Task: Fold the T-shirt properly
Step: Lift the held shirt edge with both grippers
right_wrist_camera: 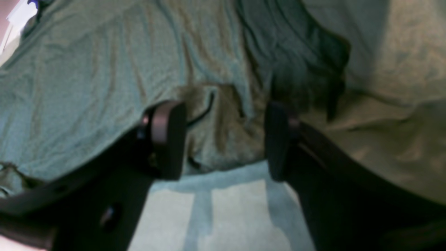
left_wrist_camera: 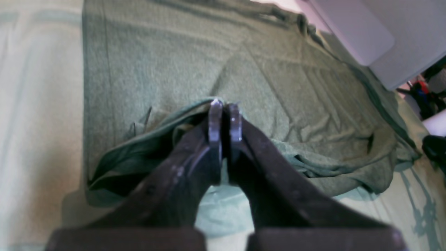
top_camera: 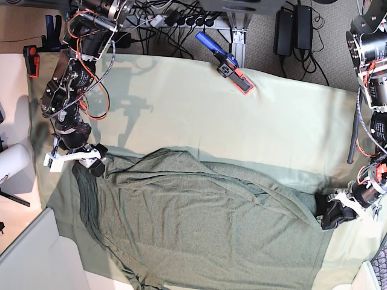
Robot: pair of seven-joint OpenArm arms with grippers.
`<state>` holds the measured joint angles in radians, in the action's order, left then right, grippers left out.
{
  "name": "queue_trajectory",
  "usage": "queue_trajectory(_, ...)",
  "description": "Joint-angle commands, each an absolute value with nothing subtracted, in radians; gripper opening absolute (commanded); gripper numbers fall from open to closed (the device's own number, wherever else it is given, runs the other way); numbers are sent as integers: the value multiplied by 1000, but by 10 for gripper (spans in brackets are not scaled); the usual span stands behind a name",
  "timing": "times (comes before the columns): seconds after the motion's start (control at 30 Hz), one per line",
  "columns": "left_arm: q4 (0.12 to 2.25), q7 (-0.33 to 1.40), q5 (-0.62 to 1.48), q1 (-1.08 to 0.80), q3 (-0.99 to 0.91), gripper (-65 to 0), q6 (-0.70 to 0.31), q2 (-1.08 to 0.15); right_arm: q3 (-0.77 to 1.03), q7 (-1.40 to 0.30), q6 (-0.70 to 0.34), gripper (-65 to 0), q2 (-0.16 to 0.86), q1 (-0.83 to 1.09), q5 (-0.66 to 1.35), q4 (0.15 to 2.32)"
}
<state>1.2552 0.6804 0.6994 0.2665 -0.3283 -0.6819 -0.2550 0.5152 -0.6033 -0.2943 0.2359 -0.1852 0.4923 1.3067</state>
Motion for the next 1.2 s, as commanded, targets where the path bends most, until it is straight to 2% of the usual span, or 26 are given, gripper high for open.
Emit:
queue_trajectory(0.0,1270,659,720,290,-331,-650,-698,-269,531,-585,-282,-298,255,-201,491,1327)
queue_trajectory(0.23,1270,689,720,290,-331,-650,-698,-269,649,-589,-265,-298,253,-182,490,1324)
queue_trajectory(0.77,1270,693,721,263,-331,-650,-698,-269,600,-522,-266,-301,252,-258,498,1154)
queue_trajectory(0.83,1270,693,721,263,-331,-650,-698,-270,600,-517,-266,-360,252,-260,498,1154)
queue_trajectory(0.97,1270,693,720,263,-331,-650,-698,-270,600,-498,-278,-609,252,-257,480,1154)
queue_trajectory(1.0,1270,693,720,263,-331,-650,-698,-270,600,-488,-295,-650,252,-258,466,1154)
queue_trajectory(1.17,1271,707,726,251,-348,-650,-698,-303,600,-490,-317,-650,266,-257,465,1158)
